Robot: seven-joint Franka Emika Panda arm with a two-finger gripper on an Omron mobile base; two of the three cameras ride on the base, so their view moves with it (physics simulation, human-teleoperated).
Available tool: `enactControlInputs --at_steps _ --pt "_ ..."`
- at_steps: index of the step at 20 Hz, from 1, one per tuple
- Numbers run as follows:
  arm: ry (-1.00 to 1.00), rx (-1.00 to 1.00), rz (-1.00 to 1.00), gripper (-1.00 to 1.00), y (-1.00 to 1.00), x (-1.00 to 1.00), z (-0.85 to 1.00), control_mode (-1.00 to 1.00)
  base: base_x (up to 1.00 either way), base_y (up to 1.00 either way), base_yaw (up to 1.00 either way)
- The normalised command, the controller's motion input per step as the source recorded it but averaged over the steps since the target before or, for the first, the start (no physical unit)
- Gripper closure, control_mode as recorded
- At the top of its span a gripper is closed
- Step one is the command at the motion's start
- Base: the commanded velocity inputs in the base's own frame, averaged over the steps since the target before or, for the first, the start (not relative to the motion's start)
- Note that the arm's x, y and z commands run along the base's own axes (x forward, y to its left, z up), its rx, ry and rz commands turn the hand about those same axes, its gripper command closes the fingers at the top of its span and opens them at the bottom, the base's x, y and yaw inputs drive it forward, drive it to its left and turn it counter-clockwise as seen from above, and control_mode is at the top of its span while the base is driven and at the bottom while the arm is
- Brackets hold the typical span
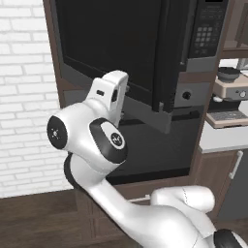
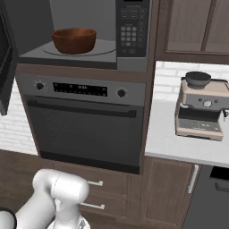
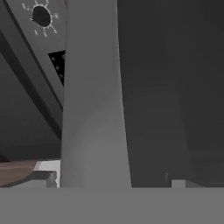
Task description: Pick the lemon from the sink and place it in the bowl. Then pick the bowl and place it in the microwave. Then close the microwave door and press the start button.
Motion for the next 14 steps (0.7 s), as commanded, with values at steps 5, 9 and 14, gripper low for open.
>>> enactControlInputs --at_steps 5,9,14 --pt "0.03 0.01 -0.01 -1.0 -1.0 0.99 0.25 -1.0 0.0 0.0 0.0" --pt "0.06 0.02 0.0 -1.0 -0.94 1.0 0.22 -1.0 0.0 0.0 0.0" --pt "0.12 0.05 0.0 -1.0 -0.65 1.0 0.01 -1.0 0.0 0.0 0.0"
